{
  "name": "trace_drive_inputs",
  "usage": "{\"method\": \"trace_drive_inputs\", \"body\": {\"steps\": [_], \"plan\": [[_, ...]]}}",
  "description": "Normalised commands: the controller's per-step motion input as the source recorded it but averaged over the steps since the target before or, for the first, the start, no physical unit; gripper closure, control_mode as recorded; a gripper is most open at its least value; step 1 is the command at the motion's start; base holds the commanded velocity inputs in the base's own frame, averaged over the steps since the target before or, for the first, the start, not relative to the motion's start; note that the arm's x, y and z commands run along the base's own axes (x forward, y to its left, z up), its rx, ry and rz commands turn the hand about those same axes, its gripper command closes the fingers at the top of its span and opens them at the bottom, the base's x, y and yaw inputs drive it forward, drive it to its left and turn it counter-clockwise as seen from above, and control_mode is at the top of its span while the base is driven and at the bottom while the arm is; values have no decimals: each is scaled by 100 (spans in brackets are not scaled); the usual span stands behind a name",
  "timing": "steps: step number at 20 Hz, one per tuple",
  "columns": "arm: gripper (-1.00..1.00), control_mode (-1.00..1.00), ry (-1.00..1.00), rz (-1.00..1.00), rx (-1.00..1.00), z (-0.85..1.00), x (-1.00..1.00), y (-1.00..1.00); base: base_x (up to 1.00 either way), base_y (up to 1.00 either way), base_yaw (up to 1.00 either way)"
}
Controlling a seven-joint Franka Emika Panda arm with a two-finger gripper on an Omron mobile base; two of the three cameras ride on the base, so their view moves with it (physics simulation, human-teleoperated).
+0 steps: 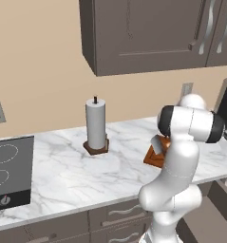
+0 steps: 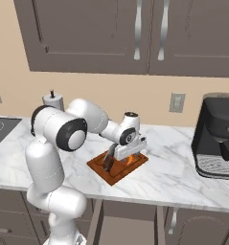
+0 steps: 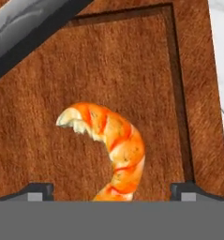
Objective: Pick up the knife from the drawer and place it on the cutting board. Then place the meat from the plate to the cutting board.
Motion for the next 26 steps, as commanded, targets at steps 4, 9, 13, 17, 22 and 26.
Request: {"method": "trace_drive_inputs", "body": {"steps": [4,9,13,17,22,26], "plan": [[-100,-100,-20,19,2,8,-25,-12,0,0,0],[-100,-100,-6,3,10,29,-2,-14,0,0,0],[-100,-100,-2,0,8,38,0,-4,0,0,0],[-100,-100,0,0,6,33,0,-3,0,0,0],[-100,-100,0,0,8,37,-1,-11,0,0,0],[-100,-100,0,-1,10,43,-15,-16,0,0,0]]}}
